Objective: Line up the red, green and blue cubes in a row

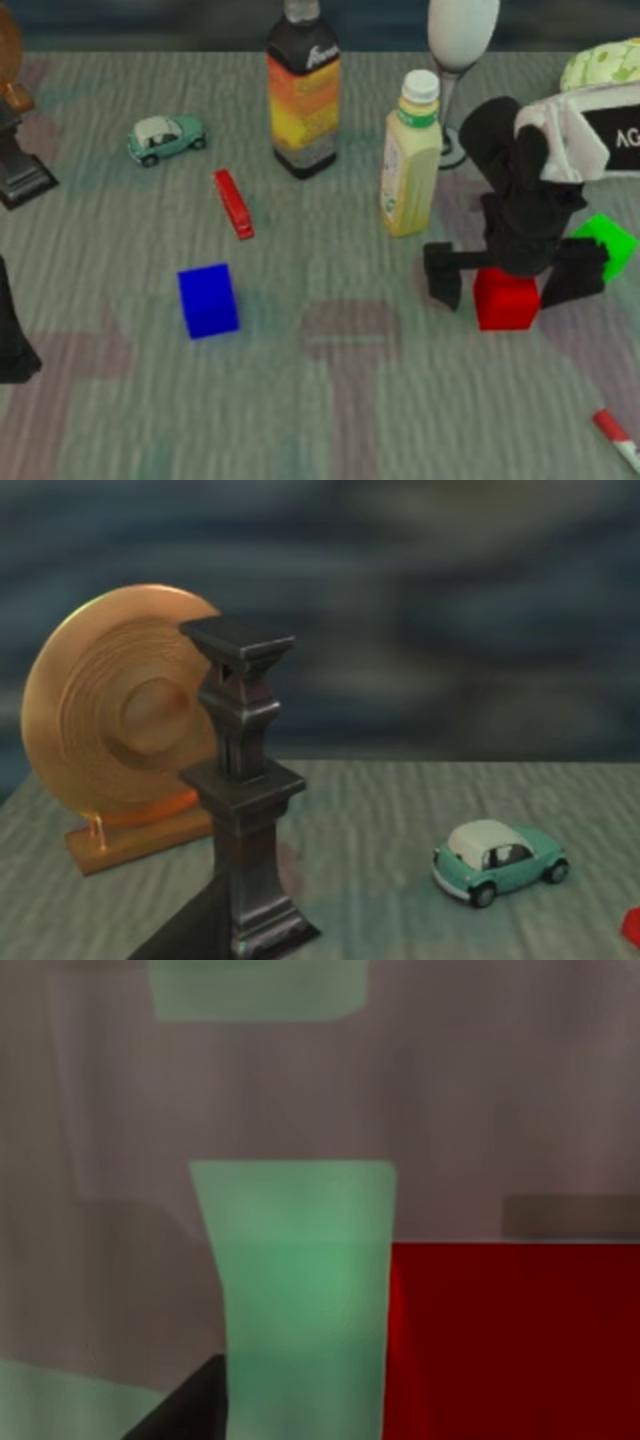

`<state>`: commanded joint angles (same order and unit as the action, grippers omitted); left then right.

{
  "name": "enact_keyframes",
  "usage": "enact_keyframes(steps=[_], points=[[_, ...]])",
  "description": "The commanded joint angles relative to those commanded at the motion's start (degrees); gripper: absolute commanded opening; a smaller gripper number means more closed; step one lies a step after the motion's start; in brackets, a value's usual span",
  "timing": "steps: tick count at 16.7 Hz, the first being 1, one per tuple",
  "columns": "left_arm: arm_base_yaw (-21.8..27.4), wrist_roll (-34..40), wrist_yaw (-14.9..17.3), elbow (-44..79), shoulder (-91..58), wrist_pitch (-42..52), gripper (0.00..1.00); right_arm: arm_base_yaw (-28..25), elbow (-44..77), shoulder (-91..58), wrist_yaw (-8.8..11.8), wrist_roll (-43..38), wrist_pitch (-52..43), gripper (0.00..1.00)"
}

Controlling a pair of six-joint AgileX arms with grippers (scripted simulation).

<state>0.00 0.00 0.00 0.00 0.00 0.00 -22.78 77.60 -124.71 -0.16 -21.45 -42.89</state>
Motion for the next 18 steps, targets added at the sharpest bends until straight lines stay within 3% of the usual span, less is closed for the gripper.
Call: enact_keyframes(steps=[3, 16, 18], points=[[0.0, 0.0, 0.0, 0.0, 0.0, 0.0, 1.0, 0.0, 0.0, 0.0, 0.0, 0.0, 0.0, 1.0], [0.0, 0.0, 0.0, 0.0, 0.0, 0.0, 1.0, 0.0, 0.0, 0.0, 0.0, 0.0, 0.0, 0.02], [0.0, 0.0, 0.0, 0.0, 0.0, 0.0, 1.0, 0.0, 0.0, 0.0, 0.0, 0.0, 0.0, 0.0]])
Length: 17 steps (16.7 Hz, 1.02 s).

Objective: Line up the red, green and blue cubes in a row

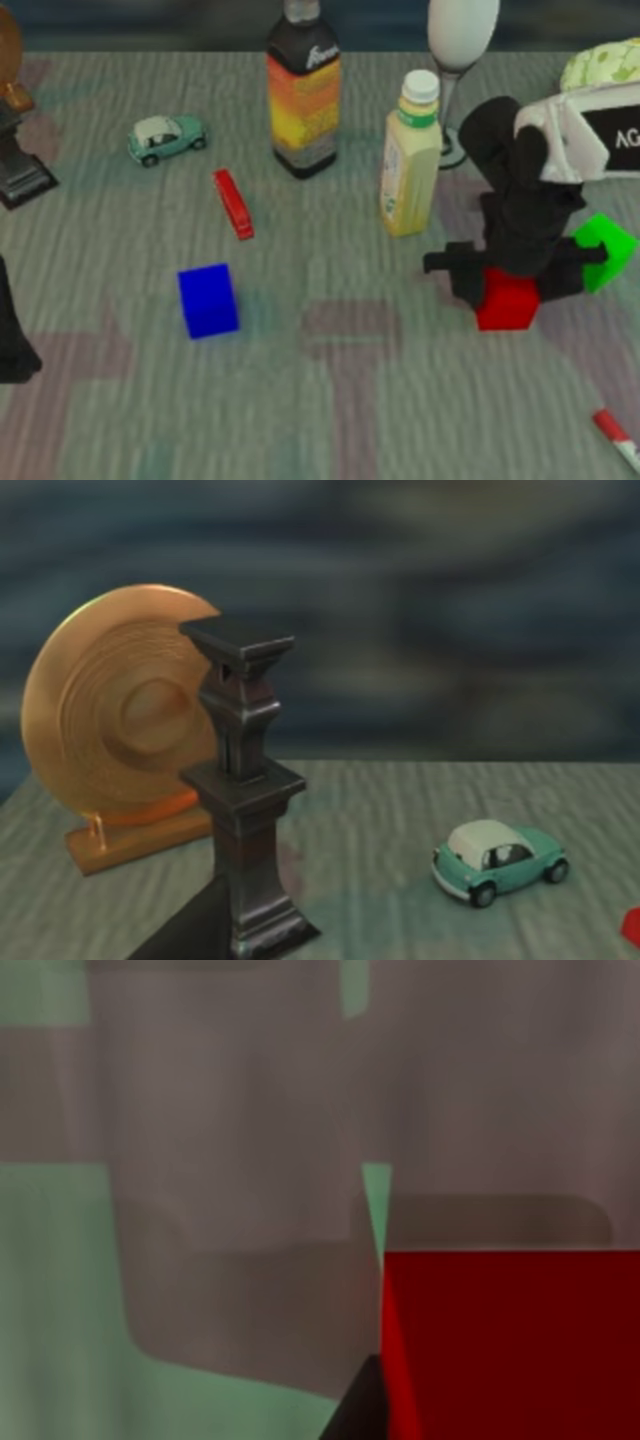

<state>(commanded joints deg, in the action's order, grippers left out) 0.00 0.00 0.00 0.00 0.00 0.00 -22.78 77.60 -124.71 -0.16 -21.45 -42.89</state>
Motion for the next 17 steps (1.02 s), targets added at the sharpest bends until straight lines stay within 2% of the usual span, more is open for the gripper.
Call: enact_keyframes(steps=[9, 14, 17], points=[[0.0, 0.0, 0.0, 0.0, 0.0, 0.0, 1.0, 0.1, 1.1, 1.8, -0.4, 0.2, -1.6, 0.0], [0.0, 0.0, 0.0, 0.0, 0.0, 0.0, 1.0, -0.2, 6.2, 6.0, -0.4, 0.2, -11.7, 0.0], [0.0, 0.0, 0.0, 0.0, 0.0, 0.0, 1.0, -0.3, 7.9, 7.8, -0.4, 0.4, -14.5, 0.0]])
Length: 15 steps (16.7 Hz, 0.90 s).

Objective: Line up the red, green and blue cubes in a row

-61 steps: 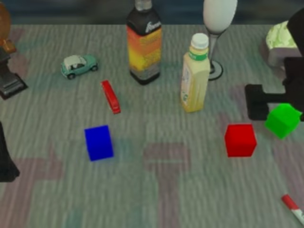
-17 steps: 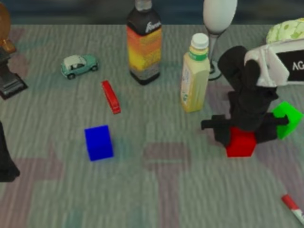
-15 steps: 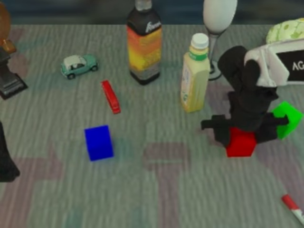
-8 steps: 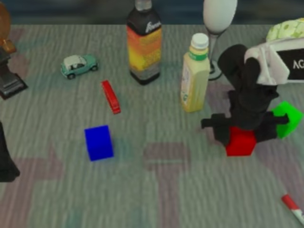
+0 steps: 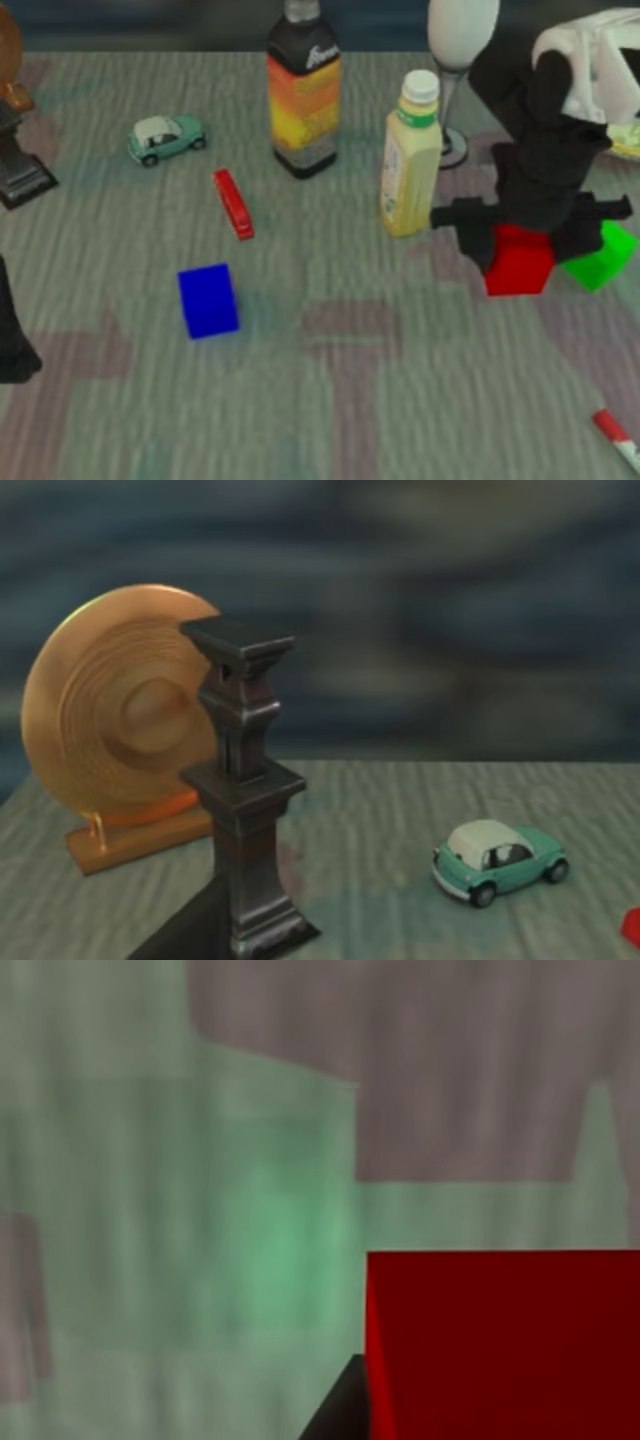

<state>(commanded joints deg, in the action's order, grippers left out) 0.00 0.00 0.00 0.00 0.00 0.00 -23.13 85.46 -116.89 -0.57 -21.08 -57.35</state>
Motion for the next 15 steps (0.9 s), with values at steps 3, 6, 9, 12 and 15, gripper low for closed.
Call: enact_keyframes(steps=[3, 6, 9, 12, 15], points=[[0.0, 0.0, 0.0, 0.0, 0.0, 0.0, 1.0, 0.3, -0.1, -0.2, 0.0, -0.1, 0.1, 0.0], [0.0, 0.0, 0.0, 0.0, 0.0, 0.0, 1.0, -1.9, 2.1, -2.0, 0.0, -2.3, -1.3, 0.0], [0.0, 0.0, 0.0, 0.0, 0.0, 0.0, 1.0, -8.6, 9.7, -6.7, -0.2, -9.6, -5.3, 0.0], [0.0, 0.0, 0.0, 0.0, 0.0, 0.0, 1.0, -17.6, 21.3, -12.3, -0.5, -19.7, -10.5, 0.0], [0.0, 0.0, 0.0, 0.0, 0.0, 0.0, 1.0, -26.3, 31.2, -17.1, -0.7, -29.1, -15.1, 0.0]])
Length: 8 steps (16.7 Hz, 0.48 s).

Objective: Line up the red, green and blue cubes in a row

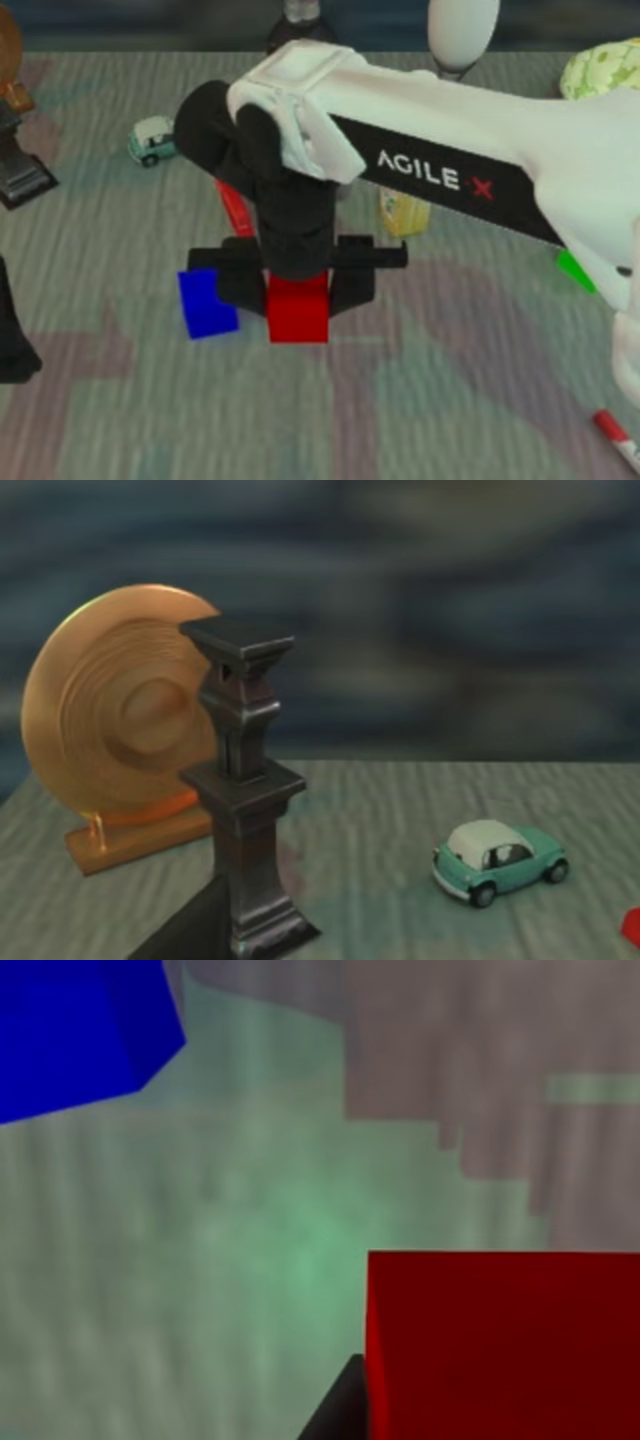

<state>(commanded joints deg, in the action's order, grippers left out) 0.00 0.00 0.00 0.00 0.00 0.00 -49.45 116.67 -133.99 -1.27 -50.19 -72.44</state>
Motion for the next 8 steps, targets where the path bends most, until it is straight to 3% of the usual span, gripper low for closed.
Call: enact_keyframes(steps=[3, 8], points=[[0.0, 0.0, 0.0, 0.0, 0.0, 0.0, 1.0, -5.1, 5.2, -2.5, -0.2, -5.2, -2.6, 0.0], [0.0, 0.0, 0.0, 0.0, 0.0, 0.0, 1.0, -5.5, 5.6, -2.5, -0.1, -5.7, -2.7, 0.0]])
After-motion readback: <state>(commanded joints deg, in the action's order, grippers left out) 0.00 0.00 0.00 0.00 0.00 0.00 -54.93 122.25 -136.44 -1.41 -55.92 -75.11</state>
